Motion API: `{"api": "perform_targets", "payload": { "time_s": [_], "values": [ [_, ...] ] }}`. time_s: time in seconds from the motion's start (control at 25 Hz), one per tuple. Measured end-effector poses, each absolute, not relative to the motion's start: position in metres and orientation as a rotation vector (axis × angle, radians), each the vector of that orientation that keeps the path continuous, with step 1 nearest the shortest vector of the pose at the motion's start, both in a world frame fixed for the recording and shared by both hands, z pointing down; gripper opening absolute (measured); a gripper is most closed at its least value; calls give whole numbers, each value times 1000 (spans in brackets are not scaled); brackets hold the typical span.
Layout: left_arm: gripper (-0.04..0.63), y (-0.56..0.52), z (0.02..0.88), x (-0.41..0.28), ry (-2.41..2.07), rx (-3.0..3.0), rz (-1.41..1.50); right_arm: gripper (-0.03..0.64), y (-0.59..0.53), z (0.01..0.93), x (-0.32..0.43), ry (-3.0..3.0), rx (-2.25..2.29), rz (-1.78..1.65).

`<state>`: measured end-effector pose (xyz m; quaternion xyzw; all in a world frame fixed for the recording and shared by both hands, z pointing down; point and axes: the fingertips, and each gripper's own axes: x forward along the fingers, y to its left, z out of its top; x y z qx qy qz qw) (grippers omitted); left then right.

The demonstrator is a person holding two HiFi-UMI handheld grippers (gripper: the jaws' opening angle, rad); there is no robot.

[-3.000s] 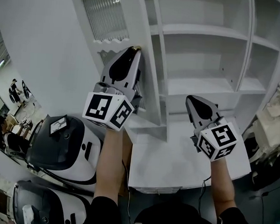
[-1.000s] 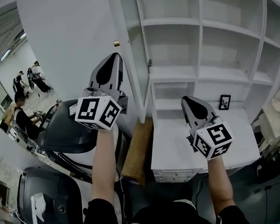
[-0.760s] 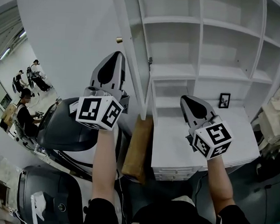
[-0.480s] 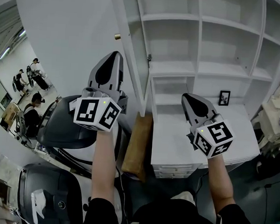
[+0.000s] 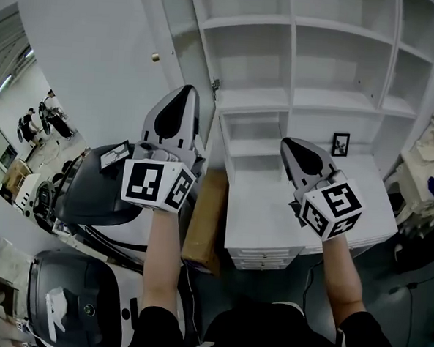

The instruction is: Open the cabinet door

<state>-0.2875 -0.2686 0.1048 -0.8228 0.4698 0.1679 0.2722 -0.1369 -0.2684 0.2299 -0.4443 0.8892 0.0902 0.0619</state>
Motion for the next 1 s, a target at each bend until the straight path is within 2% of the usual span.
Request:
{"api": "perform_targets", "payload": {
  "time_s": [1.0],
  "values": [
    [23,-226,207,-67,1234,-2470,295,17,-213,254,69,2643,-1485,205]
  ]
}}
